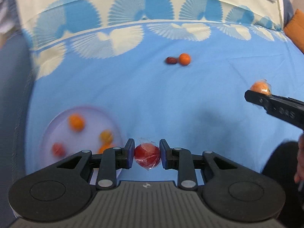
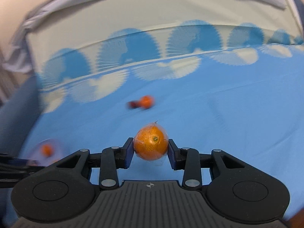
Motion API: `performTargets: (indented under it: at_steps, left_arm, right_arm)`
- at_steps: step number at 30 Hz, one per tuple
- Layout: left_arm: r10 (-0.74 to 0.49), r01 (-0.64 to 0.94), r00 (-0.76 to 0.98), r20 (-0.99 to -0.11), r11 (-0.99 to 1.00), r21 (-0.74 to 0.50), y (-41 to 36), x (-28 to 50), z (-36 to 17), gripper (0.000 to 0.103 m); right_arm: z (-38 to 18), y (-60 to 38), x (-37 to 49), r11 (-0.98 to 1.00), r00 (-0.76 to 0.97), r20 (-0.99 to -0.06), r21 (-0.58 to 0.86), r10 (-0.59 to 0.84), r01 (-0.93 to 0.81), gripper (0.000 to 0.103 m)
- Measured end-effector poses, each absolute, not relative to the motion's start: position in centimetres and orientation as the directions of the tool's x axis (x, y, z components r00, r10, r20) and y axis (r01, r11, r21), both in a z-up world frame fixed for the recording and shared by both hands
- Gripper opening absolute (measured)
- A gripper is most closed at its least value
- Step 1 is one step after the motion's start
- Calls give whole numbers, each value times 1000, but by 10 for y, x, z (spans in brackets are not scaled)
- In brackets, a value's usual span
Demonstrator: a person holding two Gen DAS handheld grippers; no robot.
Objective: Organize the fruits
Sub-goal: 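Carry the wrapped mandarin and wrapped red fruit over the plate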
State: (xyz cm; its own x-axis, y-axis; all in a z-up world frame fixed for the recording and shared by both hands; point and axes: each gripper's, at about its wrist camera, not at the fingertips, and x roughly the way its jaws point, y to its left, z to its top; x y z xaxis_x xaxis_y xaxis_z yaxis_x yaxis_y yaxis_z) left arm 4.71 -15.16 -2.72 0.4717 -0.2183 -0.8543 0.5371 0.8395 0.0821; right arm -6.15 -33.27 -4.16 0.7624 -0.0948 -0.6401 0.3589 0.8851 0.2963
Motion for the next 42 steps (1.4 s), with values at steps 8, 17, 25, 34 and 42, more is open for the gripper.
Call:
performTargets:
  at_steps: [8,17,25,34,42]
  left_arm:
    - [-199,465,473,-858,884,51,-72,-20,2,31]
    - [-225,409,543,-809,912,21,-13,-64,27,31]
    - [-242,370,585,-774,929,-12,10,-79,42,31]
    - [-243,359,599,-763,933,-15,17,-83,46,31]
    - [-224,343,610,-760,939,-1,19,-81,46,31]
  right_arm:
    - [7,-222,-106,940,803,-587,320,100,116,39]
    - [30,-158,-141,977,808,-576,213,122,4,39]
    - [44,-135,-155,987,821,-560,157,110,-25,39]
    - [47,-131,-159,989,827,-551,145,109,-34,39]
    - [42,-135,-157,985,824,-555,170,117,-26,39]
